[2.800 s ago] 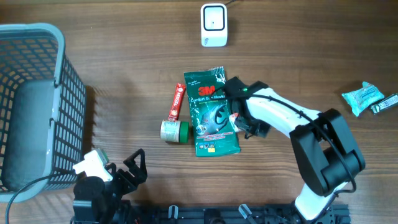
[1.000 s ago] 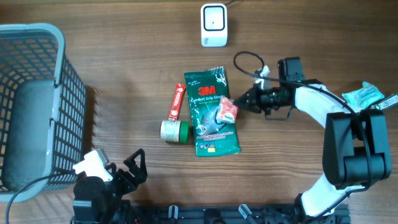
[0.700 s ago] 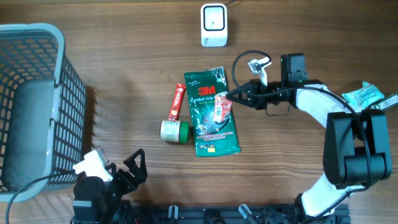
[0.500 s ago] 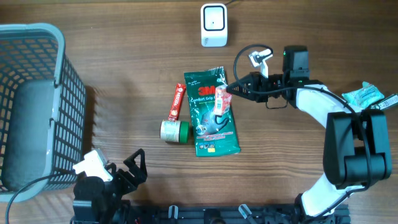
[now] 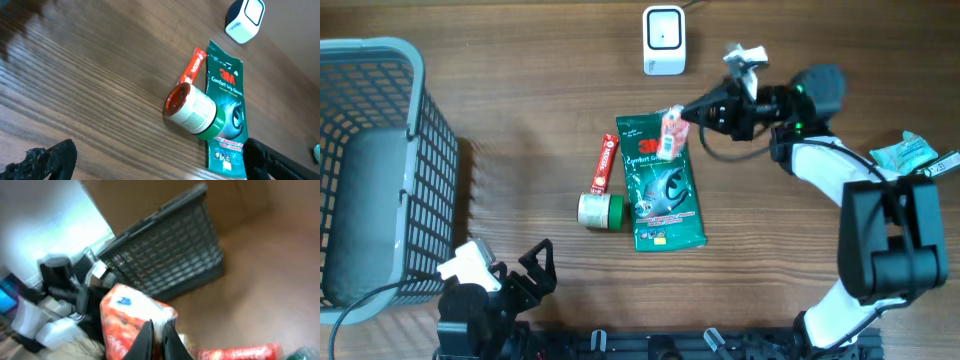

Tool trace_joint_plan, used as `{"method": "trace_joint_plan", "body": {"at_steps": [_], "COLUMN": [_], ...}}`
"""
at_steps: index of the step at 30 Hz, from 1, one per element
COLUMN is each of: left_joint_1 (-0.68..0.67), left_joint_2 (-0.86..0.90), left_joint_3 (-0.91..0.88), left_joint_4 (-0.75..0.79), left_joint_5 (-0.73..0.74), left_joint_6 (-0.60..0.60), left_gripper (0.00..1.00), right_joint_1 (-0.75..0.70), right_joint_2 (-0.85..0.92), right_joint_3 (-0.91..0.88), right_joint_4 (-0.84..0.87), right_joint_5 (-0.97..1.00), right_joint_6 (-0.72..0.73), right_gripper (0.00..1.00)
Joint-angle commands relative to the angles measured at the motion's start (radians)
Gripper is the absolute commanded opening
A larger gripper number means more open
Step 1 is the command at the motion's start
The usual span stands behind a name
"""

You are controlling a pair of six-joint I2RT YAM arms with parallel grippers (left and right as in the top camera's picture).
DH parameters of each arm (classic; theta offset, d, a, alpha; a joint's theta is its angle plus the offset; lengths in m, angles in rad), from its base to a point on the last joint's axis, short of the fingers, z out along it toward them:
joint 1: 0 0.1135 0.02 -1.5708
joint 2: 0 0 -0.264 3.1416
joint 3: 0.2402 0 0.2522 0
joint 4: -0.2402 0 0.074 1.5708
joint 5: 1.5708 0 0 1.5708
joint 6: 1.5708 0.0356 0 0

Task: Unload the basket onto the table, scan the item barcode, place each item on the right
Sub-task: 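Carry the orange packet to the white scanner and hold it there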

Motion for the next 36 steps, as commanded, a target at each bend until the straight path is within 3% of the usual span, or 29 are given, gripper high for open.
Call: {"method": "trace_joint_plan", "body": {"at_steps": [1,5,7,8,11,16,19,21,25,29,33,36], "left_joint_1": [0.006,0.006,0.006,0.006,0.006,0.006,0.006,0.006,0.006,0.006,0.006,0.006], "left_joint_2": [-0.002,-0.002,-0.002,-0.002,-0.002,-0.002,-0.002,-0.002,-0.002,-0.002,-0.002,-0.002], "left_joint_3": [-0.005,-0.005,-0.005,-0.005,-0.005,-0.005,-0.005,-0.005,-0.005,-0.005,-0.005,-0.005], "left_joint_4": [0.003,0.003,0.003,0.003,0.003,0.003,0.003,0.003,0.003,0.003,0.003,0.003], "left_joint_5": [0.005,0.005,0.005,0.005,0.005,0.005,0.005,0.005,0.005,0.005,0.005,0.005], "left_joint_6": [-0.002,-0.002,-0.002,-0.002,-0.002,-0.002,-0.002,-0.002,-0.002,-0.002,-0.002,-0.002], "left_gripper": [1.0,1.0,1.0,1.0,1.0,1.0,1.0,1.0,1.0,1.0,1.0,1.0], "right_joint_1": [0.012,0.025,0.044,0.063,0.118,0.134,0.136,0.143,0.198,0.277,0.305,0.319], "right_joint_2": [-0.022,-0.022,-0.022,-0.022,-0.022,-0.068,-0.138,-0.192,-0.216,-0.188,-0.084,0.031], "right_joint_3": [0.048,0.048,0.048,0.048,0.048,0.066,0.127,0.216,0.347,0.355,0.363,0.436], "right_joint_4": [0.131,-0.181,-0.507,-0.756,-1.222,-1.46,-1.616,-1.73,-1.773,-1.496,-1.288,-1.273], "right_joint_5": [-0.008,0.076,0.201,0.348,0.727,0.883,1.093,1.34,1.705,1.958,2.033,2.037], "right_joint_6": [0.338,0.248,0.043,-0.12,-0.492,-0.715,-0.891,-0.991,-1.147,-1.281,-1.337,-1.346], "right_gripper": [0.05,0.05,0.05,0.05,0.05,0.05,0.05,0.05,0.05,0.04,0.04,0.04]}}
